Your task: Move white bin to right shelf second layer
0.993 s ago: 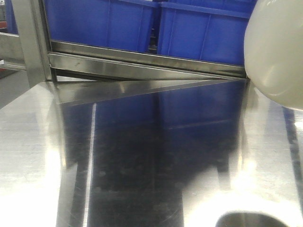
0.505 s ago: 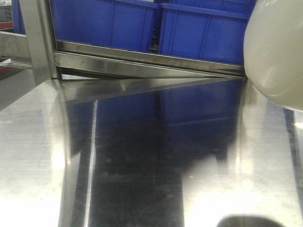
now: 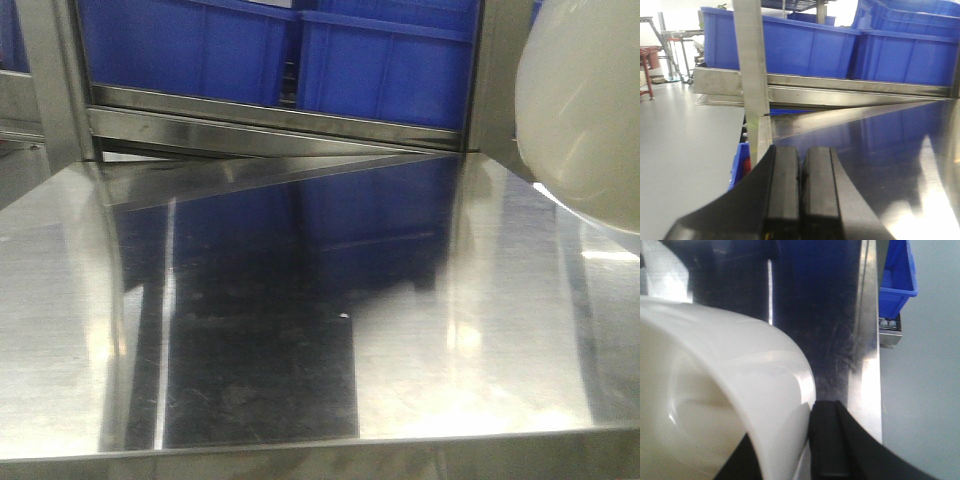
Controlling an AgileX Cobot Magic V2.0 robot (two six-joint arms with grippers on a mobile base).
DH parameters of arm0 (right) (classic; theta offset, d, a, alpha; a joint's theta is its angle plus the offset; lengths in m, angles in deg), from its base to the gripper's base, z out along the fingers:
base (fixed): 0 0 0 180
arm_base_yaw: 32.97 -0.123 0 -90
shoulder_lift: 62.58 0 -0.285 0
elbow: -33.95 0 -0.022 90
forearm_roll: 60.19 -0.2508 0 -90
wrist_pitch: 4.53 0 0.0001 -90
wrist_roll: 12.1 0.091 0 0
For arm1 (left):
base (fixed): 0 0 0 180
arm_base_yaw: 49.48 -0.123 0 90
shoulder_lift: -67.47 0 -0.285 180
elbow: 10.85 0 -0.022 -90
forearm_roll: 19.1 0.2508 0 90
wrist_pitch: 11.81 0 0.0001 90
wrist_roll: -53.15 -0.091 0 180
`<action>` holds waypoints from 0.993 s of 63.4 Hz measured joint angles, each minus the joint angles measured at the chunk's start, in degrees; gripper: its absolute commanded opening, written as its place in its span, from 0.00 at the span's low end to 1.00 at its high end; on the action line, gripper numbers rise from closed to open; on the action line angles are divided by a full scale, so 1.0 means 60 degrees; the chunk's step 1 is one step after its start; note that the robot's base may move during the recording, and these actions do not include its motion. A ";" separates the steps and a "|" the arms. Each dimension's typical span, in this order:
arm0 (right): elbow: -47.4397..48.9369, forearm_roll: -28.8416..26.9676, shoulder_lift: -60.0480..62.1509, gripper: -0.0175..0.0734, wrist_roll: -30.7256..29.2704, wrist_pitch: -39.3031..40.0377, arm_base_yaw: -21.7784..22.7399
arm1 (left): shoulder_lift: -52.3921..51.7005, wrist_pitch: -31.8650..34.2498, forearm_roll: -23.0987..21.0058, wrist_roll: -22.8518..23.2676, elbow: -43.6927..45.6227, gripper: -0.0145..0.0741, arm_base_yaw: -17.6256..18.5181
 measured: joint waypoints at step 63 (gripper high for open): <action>0.0000 -0.0017 0.0000 0.25 0.0000 0.0000 0.0000 | 0.0000 0.0000 0.0000 0.0000 0.0000 0.26 0.0000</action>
